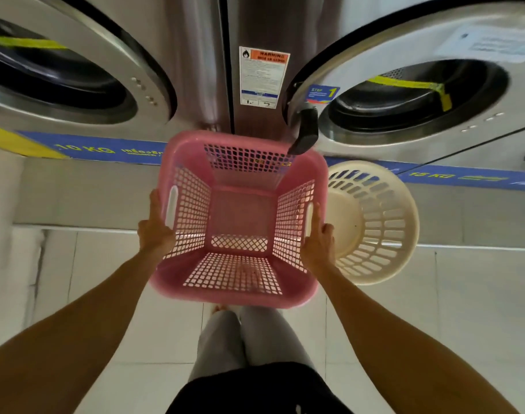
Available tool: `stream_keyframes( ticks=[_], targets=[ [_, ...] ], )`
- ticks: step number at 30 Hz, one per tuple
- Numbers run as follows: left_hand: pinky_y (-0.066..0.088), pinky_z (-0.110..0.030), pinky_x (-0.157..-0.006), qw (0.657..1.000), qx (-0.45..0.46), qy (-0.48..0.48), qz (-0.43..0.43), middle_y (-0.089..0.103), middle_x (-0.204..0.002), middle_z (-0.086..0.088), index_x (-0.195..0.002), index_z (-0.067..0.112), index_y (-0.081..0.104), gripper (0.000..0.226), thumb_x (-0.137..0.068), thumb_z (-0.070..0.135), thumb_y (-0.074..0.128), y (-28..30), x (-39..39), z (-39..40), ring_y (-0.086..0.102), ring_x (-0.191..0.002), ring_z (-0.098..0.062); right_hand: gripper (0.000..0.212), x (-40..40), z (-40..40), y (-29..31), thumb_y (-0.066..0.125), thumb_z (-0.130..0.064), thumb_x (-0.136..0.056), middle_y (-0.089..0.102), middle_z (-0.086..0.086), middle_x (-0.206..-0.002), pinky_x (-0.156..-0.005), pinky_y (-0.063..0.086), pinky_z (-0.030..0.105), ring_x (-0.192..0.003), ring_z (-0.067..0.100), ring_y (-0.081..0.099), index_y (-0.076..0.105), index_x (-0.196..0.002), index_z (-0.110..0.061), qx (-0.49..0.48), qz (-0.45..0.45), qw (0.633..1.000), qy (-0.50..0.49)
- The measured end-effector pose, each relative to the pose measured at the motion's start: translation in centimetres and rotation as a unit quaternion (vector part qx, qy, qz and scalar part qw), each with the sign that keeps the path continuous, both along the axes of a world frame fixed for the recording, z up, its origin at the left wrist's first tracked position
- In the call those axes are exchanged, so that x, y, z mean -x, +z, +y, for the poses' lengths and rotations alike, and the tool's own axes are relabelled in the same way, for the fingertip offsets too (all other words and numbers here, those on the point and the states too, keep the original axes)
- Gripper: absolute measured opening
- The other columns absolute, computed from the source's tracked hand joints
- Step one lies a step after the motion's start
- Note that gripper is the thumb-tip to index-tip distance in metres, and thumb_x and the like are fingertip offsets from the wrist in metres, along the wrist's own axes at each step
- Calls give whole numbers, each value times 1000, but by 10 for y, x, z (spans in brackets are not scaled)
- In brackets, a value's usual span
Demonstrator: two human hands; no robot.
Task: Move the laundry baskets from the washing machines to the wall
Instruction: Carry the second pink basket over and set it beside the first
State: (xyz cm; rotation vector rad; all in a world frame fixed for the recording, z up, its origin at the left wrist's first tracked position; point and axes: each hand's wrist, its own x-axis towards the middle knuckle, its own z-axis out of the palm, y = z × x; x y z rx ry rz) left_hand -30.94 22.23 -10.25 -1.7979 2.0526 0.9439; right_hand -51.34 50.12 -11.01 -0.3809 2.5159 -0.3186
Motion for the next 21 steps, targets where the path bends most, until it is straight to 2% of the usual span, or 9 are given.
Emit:
stream_keyframes(
  ticks=[2,6,7,10,13,14,16,19,21],
  targets=[
    [46,-41,-68,1000,-5,-1,-1,54,-117,-31,-151,48,-1,98,-87,-4,49,6,-5,1,59,-95,-47,100,4,7,2,64,-8,-91,45,20,-121,-71,53,46,-92,37,61,-3,-162,-31,-12,-6,999,44],
    [43,-51,-96,998,-6,-43,-34,47,-142,-25,-155,37,-6,96,-89,1,54,25,-25,10,55,-110,-51,105,0,10,15,66,-6,-88,46,20,-117,-68,55,45,-87,35,61,-6,-161,-30,-34,-6,996,80],
    [42,-50,-97,998,-6,-56,-41,41,-149,-22,-155,34,-8,96,-89,2,54,30,-33,15,55,-111,-50,105,-3,9,21,65,-5,-88,46,19,-114,-68,56,45,-86,35,61,-6,-161,-32,-36,-6,996,81],
    [43,-44,-89,994,3,-89,-66,22,-161,-10,-155,25,-13,93,-91,1,52,45,-63,31,58,-102,-45,107,-13,8,37,62,0,-89,46,20,-113,-72,54,44,-89,33,60,-10,-160,-36,-31,-31,993,105],
    [42,-39,-75,996,-6,-31,-81,30,-156,-12,-153,29,-19,101,-88,-3,52,57,-97,48,51,-84,-33,105,-20,-3,51,61,1,-90,45,22,-121,-75,52,42,-95,34,61,-11,-160,-31,-26,-45,985,165],
    [43,-40,-75,997,-13,-11,-77,26,-158,-11,-152,30,-21,104,-87,-4,52,62,-109,54,50,-83,-33,103,-23,-10,56,60,2,-91,45,22,-125,-75,50,40,-96,35,61,-10,-161,-27,-25,-39,980,191],
    [43,-44,-77,997,-15,25,-69,16,-162,-7,-151,32,-24,106,-87,-5,53,70,-134,67,51,-90,-38,99,-31,-25,66,57,2,-92,44,24,-126,-74,49,37,-98,39,60,-8,-162,-24,-13,-34,973,230],
    [41,-51,-89,992,-21,117,-43,22,-161,-9,-149,37,-25,105,-91,4,55,85,-181,87,51,-110,-47,94,-53,-53,85,56,-5,-94,45,24,-117,-74,53,42,-94,38,59,-4,-162,-30,6,-22,957,290],
    [40,-55,-101,987,-28,159,-13,27,-159,-12,-149,37,-26,105,-92,16,59,95,-220,104,52,-115,-50,91,-77,-72,97,54,-8,-96,46,20,-110,-68,49,39,-85,32,57,-2,-161,-37,22,-5,949,314]
  ],
)
